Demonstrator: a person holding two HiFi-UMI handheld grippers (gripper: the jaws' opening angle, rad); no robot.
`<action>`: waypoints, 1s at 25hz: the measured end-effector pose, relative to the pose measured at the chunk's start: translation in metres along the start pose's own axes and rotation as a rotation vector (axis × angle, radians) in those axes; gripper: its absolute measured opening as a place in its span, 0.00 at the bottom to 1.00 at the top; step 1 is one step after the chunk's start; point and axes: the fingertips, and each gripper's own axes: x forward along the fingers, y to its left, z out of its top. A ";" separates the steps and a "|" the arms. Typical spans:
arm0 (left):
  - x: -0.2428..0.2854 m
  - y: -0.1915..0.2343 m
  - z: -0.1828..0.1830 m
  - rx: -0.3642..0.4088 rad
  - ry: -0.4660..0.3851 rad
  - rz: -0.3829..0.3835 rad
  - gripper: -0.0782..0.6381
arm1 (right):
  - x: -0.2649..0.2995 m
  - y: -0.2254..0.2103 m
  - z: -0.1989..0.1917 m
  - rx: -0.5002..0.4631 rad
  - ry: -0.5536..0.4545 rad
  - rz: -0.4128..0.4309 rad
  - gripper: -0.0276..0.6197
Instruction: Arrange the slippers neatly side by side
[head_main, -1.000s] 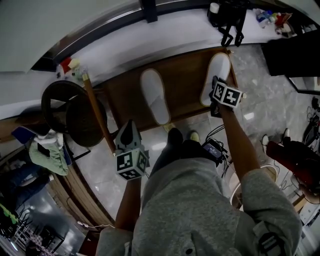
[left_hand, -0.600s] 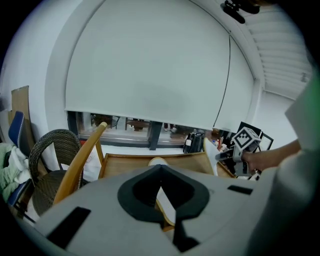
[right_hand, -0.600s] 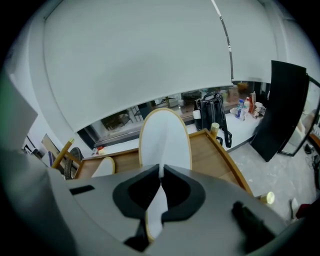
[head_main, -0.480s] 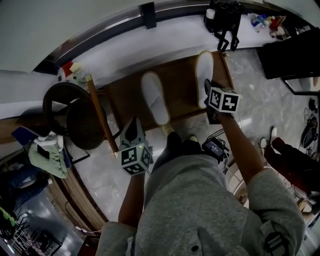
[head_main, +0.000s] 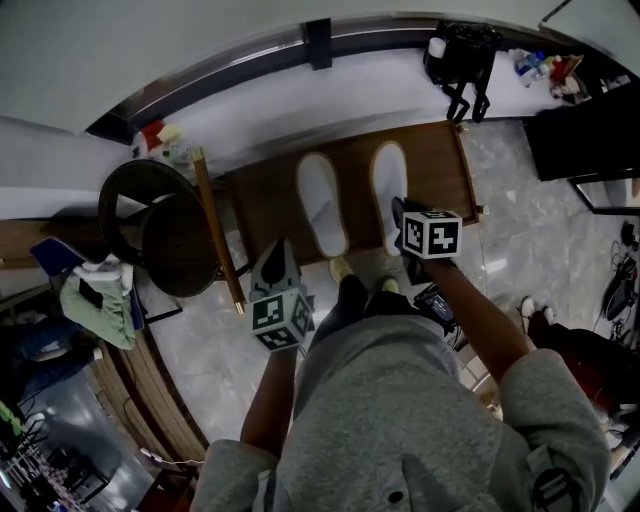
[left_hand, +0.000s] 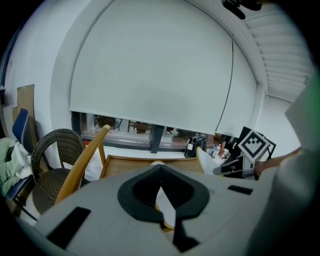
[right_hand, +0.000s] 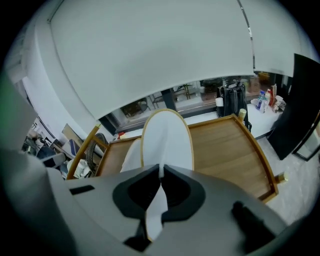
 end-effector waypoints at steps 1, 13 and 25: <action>-0.002 0.001 0.000 -0.003 0.000 0.004 0.13 | 0.005 0.004 -0.004 -0.006 0.013 0.004 0.09; -0.015 0.029 -0.013 -0.026 0.016 0.071 0.13 | 0.078 0.009 -0.019 -0.124 0.163 -0.037 0.09; -0.011 0.041 -0.010 -0.035 0.027 0.080 0.13 | 0.108 0.015 -0.012 -0.111 0.191 -0.034 0.09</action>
